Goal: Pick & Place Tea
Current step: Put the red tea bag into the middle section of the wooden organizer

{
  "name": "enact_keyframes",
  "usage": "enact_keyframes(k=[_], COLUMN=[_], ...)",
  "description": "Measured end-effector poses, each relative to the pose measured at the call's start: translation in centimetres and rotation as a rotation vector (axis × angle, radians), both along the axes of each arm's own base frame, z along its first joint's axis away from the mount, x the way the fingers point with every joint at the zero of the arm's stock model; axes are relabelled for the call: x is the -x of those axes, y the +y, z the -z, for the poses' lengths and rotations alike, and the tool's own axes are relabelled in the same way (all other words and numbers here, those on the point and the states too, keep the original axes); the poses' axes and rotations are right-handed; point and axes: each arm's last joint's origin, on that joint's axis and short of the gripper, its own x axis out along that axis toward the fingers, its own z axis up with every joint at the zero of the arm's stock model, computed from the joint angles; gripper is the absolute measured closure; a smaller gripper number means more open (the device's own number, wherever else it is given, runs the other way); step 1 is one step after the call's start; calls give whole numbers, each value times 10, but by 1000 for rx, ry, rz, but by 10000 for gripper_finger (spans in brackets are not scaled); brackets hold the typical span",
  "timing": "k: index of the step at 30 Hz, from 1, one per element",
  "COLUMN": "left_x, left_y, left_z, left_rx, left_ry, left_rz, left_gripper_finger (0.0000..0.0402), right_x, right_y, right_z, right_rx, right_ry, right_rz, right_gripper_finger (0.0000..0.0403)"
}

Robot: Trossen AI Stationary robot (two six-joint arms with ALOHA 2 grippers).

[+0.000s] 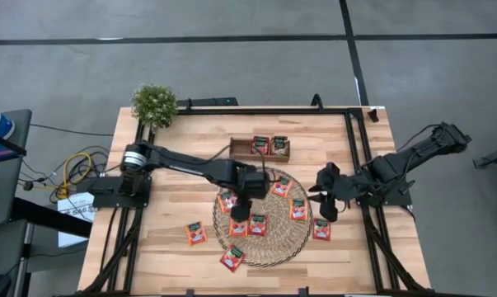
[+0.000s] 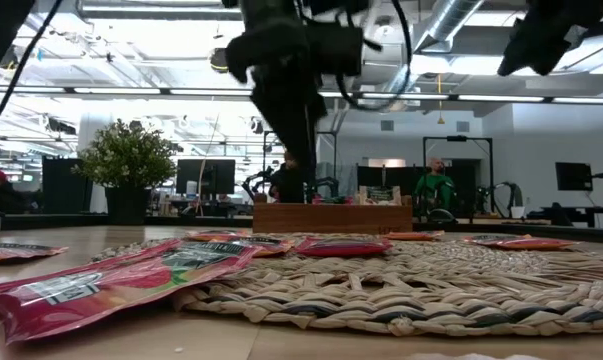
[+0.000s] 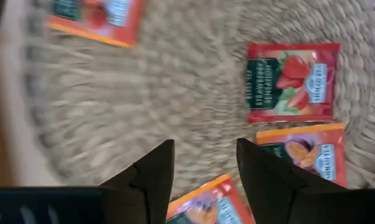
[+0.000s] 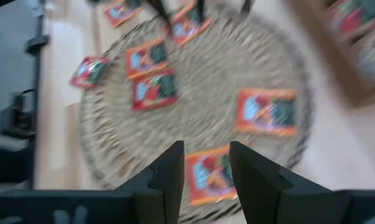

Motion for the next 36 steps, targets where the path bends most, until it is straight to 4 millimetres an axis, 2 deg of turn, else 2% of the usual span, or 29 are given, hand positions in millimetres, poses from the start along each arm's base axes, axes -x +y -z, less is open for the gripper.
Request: enact_keyframes(k=[4, 10, 18, 23, 28, 31, 34, 36], left_x=[-6, -13, -12, -11, -10, -10, -10, -10], left_y=[-2, -3, -14, -26, -32, -32, -31, -31], left_z=[18, 17, 16, 16, 16, 16, 16, 16], left_rx=[39, 52, 99, 105, 117, 119, 111, 107], left_ry=[31, -36, -34, -31, -27, -28, -29, -30], left_rz=[4, 4, -23, -2, -20, -39, -35, -36], left_gripper_finger=[235, 235, 235, 235, 235, 235, 235, 235], right_x=[7, 22, 56, 78, 100, 111, 115, 117], right_y=[7, 15, -9, -26, -47, -55, -59, -59], right_z=[0, -2, -33, -46, -40, -35, -24, -18], right_rx=[87, 174, 148, 73, 44, -71, -11, -32], right_ry=[-32, -67, -265, -540, -679, -728, -730, -743], right_rz=[28, 39, -1, -30, 89, 158, 131, 96], right_gripper_finger=[282, 282, 282, 282, 282, 282, 282, 282])
